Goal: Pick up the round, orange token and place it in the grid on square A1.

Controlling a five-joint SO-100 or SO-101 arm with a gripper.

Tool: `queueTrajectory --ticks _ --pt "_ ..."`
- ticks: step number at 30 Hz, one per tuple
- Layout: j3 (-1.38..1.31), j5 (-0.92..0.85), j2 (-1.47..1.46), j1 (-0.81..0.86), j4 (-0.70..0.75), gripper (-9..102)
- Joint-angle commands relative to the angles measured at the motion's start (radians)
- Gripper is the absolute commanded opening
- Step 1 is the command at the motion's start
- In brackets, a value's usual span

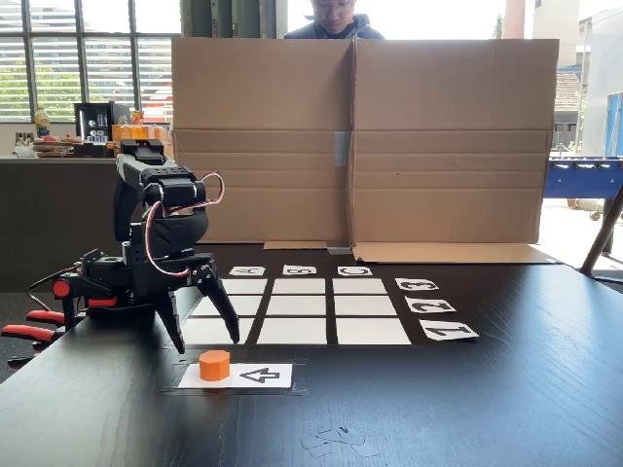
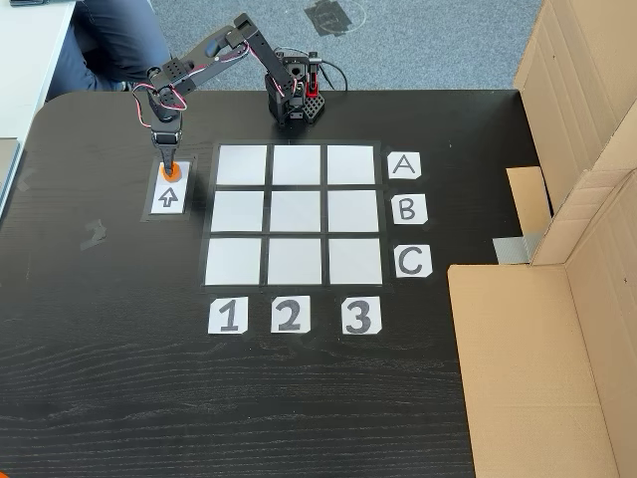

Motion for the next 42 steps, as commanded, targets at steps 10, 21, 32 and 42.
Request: queueTrajectory --ticks 10,21,32,42 --pt "-0.092 0.000 -0.060 -0.008 -0.009 31" --pt "-0.114 0.000 -0.080 -0.009 -0.011 30" --pt "-0.114 0.000 -0.084 -0.009 -0.011 25" --pt "-0.114 -0.006 -0.097 -0.009 -0.012 22"
